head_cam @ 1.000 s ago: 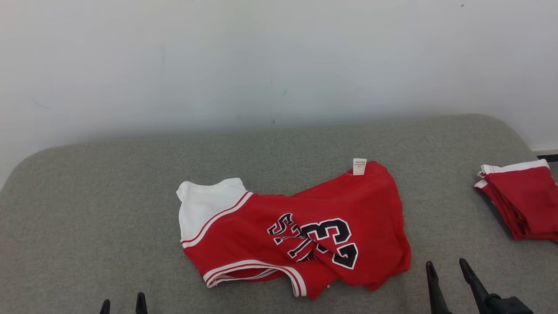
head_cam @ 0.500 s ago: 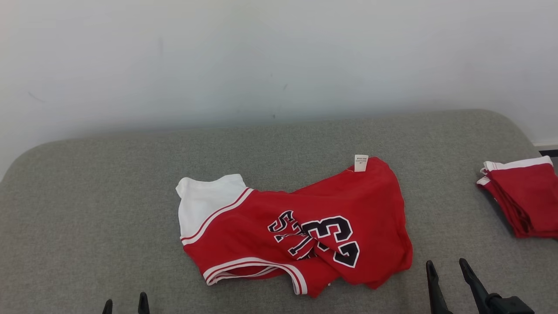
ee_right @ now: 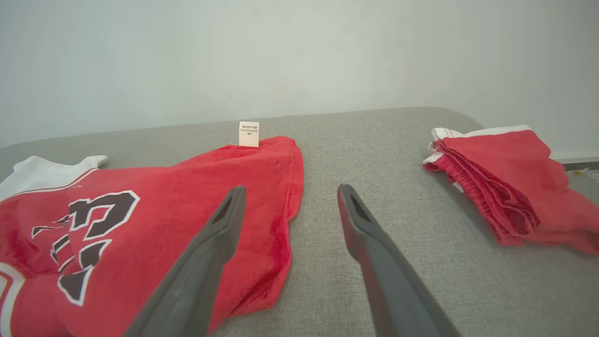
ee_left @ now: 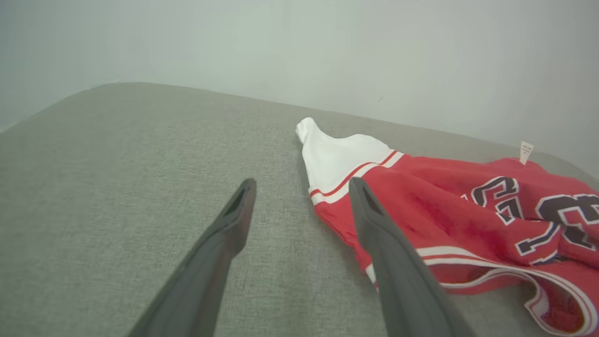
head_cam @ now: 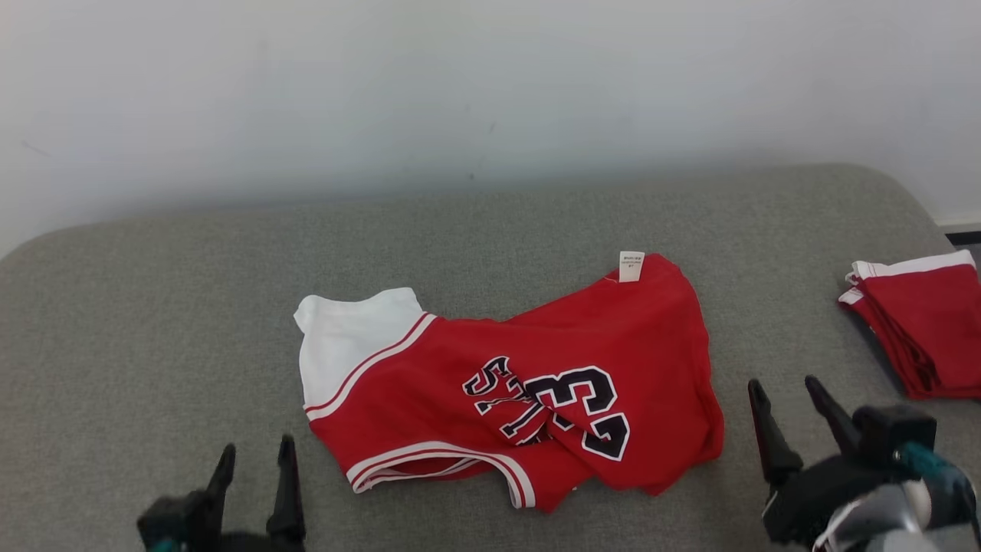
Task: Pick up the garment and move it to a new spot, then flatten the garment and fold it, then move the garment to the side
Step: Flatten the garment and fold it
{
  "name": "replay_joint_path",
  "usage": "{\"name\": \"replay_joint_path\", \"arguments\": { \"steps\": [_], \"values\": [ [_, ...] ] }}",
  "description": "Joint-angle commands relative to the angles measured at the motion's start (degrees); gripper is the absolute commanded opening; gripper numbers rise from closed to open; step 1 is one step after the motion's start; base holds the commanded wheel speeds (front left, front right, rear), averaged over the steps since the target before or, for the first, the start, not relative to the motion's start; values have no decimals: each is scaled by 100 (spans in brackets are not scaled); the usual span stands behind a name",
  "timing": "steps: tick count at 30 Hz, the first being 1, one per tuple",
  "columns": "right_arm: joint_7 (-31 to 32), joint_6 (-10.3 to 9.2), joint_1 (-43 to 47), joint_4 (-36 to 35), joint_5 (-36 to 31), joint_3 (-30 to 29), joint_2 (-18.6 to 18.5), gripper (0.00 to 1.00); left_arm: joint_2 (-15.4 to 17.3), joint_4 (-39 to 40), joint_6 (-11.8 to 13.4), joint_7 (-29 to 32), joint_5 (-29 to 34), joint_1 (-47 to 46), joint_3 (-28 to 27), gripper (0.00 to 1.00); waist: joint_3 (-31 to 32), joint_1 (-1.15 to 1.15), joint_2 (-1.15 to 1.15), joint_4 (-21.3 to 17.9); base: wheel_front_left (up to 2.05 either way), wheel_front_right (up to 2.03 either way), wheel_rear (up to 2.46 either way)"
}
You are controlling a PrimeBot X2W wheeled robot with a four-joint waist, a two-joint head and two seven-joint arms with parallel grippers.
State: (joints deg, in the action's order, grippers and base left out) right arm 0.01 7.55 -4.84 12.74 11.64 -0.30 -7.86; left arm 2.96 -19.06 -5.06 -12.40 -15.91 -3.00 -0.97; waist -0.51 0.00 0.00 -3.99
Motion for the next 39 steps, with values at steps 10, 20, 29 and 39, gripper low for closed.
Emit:
{"name": "replay_joint_path", "arguments": {
  "steps": [10, 20, 29, 39],
  "values": [
    [1120, -17, -1894, 223, 232, 488, -542, 100, 140, -852, 261, 1646, -170, -2127, 70, 100, -970, 0, 0, -127, 0, 0, 0],
    [1195, -17, -3067, 890, 425, 1055, -758, 100, 330, -1788, 661, 2388, -226, -3420, -36, 100, -1633, 0, 0, -328, 0, 0, 0],
    [990, -17, -3352, 1203, 541, 1308, -889, 100, 508, -2355, 885, 2417, -105, -3908, 12, 100, -1815, 0, 0, -407, 0, 0, 0],
    [1244, -17, -3628, 1388, 602, 1547, -1046, 100, 552, -2768, 697, 2654, -111, -4116, 217, 0, -1859, 0, 0, -451, 0, 0, 0]
  ]
}}
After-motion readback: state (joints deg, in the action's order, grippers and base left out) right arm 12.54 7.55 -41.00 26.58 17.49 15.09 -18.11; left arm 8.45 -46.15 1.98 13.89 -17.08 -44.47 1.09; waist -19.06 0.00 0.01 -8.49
